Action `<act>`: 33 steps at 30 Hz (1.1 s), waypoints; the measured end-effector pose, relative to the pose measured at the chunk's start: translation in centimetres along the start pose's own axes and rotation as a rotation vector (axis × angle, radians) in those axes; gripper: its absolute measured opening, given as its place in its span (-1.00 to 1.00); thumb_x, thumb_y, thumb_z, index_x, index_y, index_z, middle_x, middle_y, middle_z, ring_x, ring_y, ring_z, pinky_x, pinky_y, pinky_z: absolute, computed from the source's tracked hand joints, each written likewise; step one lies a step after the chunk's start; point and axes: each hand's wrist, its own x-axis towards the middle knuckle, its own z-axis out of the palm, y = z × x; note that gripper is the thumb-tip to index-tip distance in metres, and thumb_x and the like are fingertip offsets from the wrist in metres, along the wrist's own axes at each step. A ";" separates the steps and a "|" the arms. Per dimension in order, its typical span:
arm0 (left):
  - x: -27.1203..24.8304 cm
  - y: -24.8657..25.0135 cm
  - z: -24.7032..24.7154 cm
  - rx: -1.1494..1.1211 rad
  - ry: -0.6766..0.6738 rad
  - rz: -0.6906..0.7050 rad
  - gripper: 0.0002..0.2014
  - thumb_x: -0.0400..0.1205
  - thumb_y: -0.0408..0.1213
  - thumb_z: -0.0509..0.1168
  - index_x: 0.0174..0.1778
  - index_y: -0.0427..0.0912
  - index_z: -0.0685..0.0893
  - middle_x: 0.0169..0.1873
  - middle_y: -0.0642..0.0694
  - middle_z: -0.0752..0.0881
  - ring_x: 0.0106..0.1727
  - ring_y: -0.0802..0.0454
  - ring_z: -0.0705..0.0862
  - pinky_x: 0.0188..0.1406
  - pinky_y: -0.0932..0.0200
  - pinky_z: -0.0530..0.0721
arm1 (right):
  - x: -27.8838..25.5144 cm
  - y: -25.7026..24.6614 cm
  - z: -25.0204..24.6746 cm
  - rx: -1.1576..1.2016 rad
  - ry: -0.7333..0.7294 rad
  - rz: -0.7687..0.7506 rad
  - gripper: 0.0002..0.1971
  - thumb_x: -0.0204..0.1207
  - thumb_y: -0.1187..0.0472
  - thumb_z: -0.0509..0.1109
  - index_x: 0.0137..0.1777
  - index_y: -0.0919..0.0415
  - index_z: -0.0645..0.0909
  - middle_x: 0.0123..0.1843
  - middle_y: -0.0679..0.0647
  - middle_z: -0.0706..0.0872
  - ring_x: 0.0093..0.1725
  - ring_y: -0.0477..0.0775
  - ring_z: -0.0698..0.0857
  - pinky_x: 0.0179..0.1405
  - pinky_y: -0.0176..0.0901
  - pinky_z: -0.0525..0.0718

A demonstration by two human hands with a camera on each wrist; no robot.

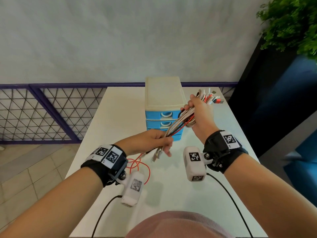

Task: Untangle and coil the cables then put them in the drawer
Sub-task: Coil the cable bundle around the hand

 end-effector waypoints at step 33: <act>-0.3 2.7 -2.7 0.652 0.410 0.232 -0.97 0.68 -0.24 0.20 -0.05 -0.08 0.54 -0.21 0.16 0.58 -0.07 0.15 0.57 0.00 0.16 0.46 | -2.8 1.6 -1.8 -0.390 -0.746 0.536 -0.78 0.55 0.24 0.40 0.17 0.24 0.68 0.05 0.29 0.79 0.11 0.22 0.79 0.23 0.16 0.70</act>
